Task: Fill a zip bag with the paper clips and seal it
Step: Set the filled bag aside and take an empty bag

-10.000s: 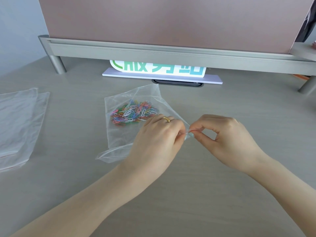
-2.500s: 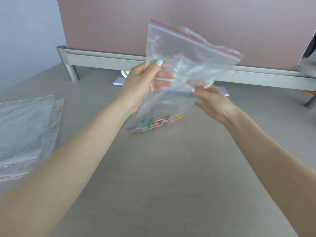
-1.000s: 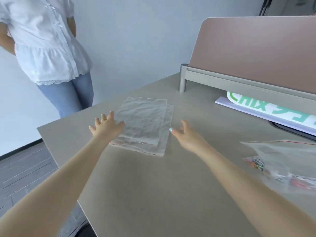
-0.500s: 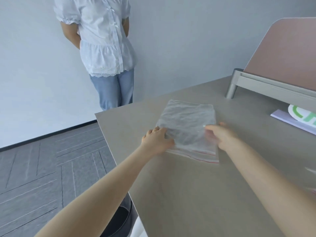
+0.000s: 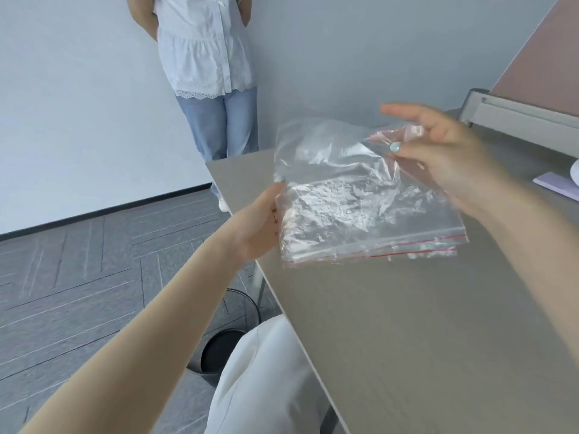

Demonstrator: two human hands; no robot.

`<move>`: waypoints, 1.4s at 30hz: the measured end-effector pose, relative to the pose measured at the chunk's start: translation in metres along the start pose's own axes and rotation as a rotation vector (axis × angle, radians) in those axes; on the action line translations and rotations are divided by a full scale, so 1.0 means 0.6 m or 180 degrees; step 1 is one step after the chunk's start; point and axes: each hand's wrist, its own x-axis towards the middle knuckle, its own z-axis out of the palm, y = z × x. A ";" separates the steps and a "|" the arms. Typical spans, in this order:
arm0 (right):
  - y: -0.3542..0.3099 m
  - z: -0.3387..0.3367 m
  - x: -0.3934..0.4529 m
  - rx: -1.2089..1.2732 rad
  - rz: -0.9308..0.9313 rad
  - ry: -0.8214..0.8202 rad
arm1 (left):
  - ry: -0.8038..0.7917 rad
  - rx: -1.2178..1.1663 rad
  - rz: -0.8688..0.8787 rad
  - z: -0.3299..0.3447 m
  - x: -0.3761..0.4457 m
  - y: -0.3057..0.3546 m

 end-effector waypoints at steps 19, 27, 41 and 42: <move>0.058 0.438 0.099 0.0068 0.1237 -0.1326 | 0.2811 0.0823 0.1515 -0.351 -0.229 -0.030; 0.212 0.562 0.076 0.0265 0.2343 -0.0023 | 0.1937 0.0423 -0.0202 -0.471 -0.149 -0.164; 0.541 0.627 -0.049 0.0120 0.4313 0.0064 | 0.2446 0.0376 -0.1921 -0.551 0.061 -0.422; 0.553 0.632 -0.053 0.0204 0.4350 0.0197 | 0.2399 0.0424 -0.1973 -0.553 0.065 -0.430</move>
